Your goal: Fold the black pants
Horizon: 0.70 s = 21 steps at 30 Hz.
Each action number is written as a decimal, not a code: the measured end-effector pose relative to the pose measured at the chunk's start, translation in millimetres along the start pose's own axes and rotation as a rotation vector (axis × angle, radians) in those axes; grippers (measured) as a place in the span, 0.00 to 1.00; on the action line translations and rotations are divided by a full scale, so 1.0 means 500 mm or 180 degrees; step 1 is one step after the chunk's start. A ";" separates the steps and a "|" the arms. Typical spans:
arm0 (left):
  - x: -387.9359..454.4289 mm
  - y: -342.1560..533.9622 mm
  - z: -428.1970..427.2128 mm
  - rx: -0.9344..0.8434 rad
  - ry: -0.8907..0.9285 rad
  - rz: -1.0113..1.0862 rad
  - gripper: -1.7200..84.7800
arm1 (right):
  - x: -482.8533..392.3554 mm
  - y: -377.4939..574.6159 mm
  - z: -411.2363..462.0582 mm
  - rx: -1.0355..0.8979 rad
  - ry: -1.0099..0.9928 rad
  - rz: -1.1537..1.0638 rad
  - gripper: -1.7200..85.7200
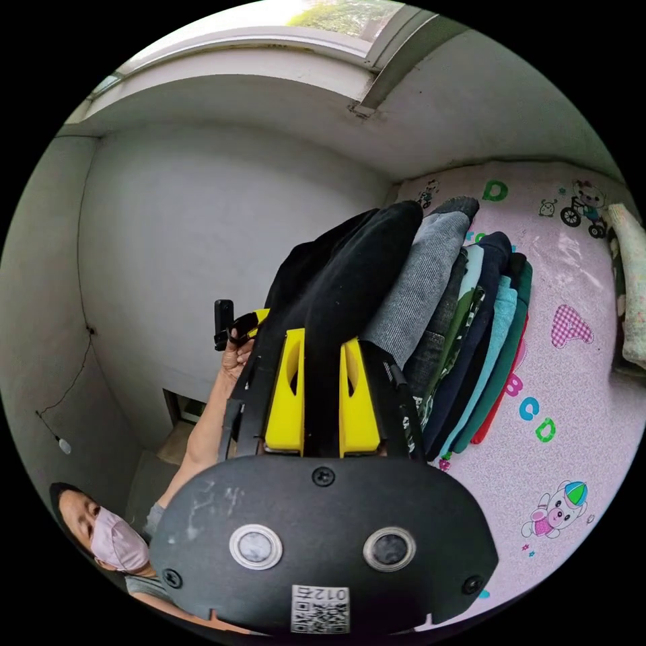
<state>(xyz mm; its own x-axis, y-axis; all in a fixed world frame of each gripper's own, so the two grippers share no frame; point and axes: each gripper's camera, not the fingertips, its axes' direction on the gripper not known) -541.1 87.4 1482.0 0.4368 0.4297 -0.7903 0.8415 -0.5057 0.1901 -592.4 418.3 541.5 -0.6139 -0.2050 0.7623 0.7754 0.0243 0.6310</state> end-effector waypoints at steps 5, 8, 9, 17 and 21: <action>0.015 0.028 -0.063 0.0138 -0.0157 0.0016 0.15 | -0.009 -0.012 -0.015 0.0030 0.0064 0.0151 0.13; 0.026 0.071 -0.101 0.0132 -0.0215 0.0011 0.16 | -0.028 -0.006 -0.030 0.0011 0.0130 0.0151 0.16; 0.033 0.093 -0.108 0.0120 -0.0149 0.0030 0.17 | -0.033 -0.003 -0.034 0.0013 0.0142 0.0148 0.16; 0.055 0.196 -0.084 -0.0038 -0.0017 -0.0029 0.18 | -0.079 0.078 -0.114 -0.0035 0.0293 0.0223 0.16; 0.052 0.209 -0.061 -0.0073 -0.0042 -0.0182 0.17 | -0.085 0.126 -0.130 -0.0098 0.0161 0.0362 0.16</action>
<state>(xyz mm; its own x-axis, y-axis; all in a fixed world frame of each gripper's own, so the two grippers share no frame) -432.0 68.5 1499.0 0.3837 0.4474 -0.8078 0.8720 -0.4634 0.1576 -507.7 365.2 539.4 -0.5142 -0.2518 0.8199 0.8442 0.0203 0.5356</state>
